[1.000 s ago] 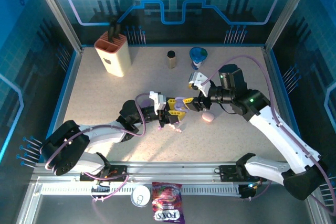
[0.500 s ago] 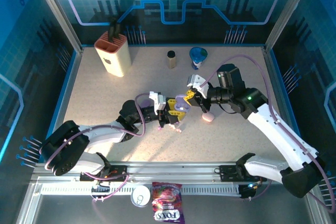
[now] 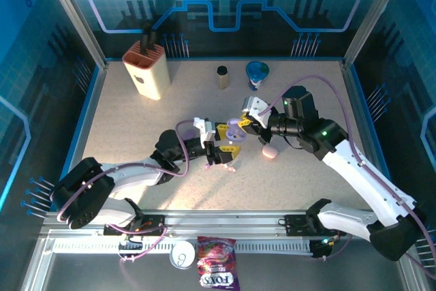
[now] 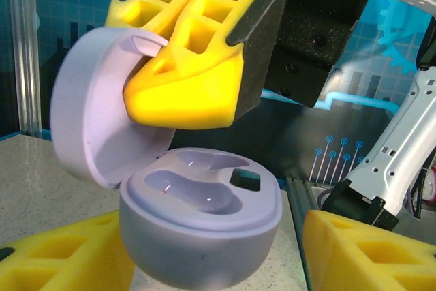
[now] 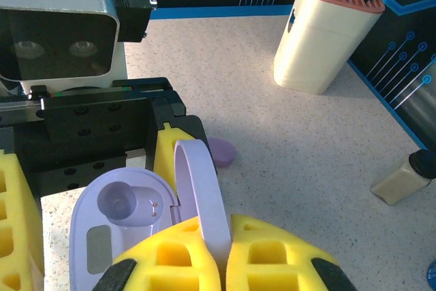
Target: Insert the wireless bluetooth earbuds into the charging case
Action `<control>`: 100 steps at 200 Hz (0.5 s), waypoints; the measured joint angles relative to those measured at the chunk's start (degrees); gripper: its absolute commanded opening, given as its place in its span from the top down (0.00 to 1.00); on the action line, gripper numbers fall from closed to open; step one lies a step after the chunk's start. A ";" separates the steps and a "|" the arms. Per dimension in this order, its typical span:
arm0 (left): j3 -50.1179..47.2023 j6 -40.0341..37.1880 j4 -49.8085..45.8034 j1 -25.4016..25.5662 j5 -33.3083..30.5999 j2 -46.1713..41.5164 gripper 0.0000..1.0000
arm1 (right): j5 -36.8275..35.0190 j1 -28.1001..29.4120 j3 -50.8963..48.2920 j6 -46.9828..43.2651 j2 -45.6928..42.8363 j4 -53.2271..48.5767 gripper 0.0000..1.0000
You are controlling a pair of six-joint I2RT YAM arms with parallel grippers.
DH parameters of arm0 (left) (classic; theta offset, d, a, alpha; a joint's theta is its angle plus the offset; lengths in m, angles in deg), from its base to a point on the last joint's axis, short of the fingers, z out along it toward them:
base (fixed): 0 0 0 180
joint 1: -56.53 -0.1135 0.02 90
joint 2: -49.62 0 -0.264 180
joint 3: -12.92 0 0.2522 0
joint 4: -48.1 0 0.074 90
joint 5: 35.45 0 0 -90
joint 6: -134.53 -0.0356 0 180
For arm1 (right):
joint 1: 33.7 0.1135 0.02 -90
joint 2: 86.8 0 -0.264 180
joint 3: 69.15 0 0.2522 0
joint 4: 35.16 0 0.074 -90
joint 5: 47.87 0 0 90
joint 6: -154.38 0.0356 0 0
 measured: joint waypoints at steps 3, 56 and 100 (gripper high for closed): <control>0.00 0.04 0.00 0.00 -0.09 0.00 0.36 | -0.13 0.11 0.00 0.00 0.00 0.11 1.00; 0.00 0.13 0.42 0.00 -0.48 0.02 0.39 | -0.11 0.46 0.00 0.00 0.02 0.15 1.00; 0.00 0.11 0.42 0.00 -0.48 0.02 0.42 | 0.13 0.57 -0.02 -0.02 0.02 0.07 1.00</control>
